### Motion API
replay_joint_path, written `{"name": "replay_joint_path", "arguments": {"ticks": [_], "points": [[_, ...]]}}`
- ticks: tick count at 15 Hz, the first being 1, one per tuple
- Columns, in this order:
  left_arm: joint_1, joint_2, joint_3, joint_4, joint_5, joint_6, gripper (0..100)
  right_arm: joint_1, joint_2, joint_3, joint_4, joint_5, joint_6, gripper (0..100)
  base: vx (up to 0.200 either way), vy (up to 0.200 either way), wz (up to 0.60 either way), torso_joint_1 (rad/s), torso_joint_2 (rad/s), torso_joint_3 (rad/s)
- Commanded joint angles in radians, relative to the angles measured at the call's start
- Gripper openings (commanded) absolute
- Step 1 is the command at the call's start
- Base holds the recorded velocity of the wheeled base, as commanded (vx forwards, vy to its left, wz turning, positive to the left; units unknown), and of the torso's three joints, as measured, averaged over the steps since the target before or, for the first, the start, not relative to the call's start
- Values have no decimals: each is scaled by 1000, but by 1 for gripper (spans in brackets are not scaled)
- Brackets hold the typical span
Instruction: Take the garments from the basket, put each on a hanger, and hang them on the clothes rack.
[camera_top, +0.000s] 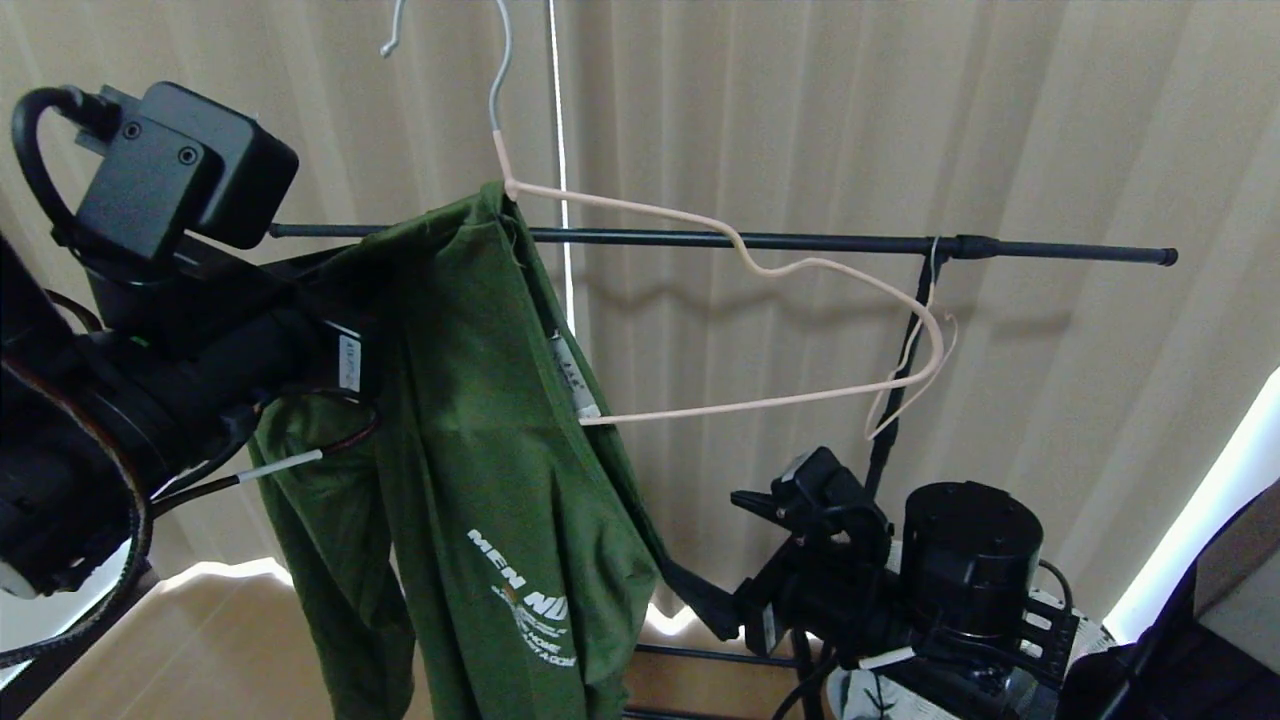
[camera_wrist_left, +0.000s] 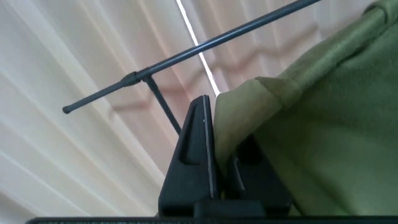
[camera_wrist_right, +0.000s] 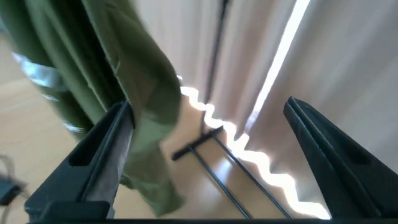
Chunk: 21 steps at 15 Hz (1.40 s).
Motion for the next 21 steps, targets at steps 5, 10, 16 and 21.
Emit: {"name": "replay_joint_path", "arguments": {"ticks": [5, 10, 16, 21], "points": [[58, -17, 78, 1, 6, 74, 0, -117, -121, 31, 11, -8, -6, 0, 0, 0, 0, 0, 0, 0], [153, -31, 163, -2, 6, 216, 0, -186, -159, 26, 12, -7, -6, 0, 0, 0, 0, 0, 0, 0], [179, -17, 247, -2, 4, 218, 0, -168, -178, 22, 20, 4, -8, 0, 0, 0, 0, 0, 0, 0], [178, 4, 230, -2, 12, 212, 0, -61, -288, 14, 144, 8, -8, 100, 0, 0, 0, 0, 0, 0]]}}
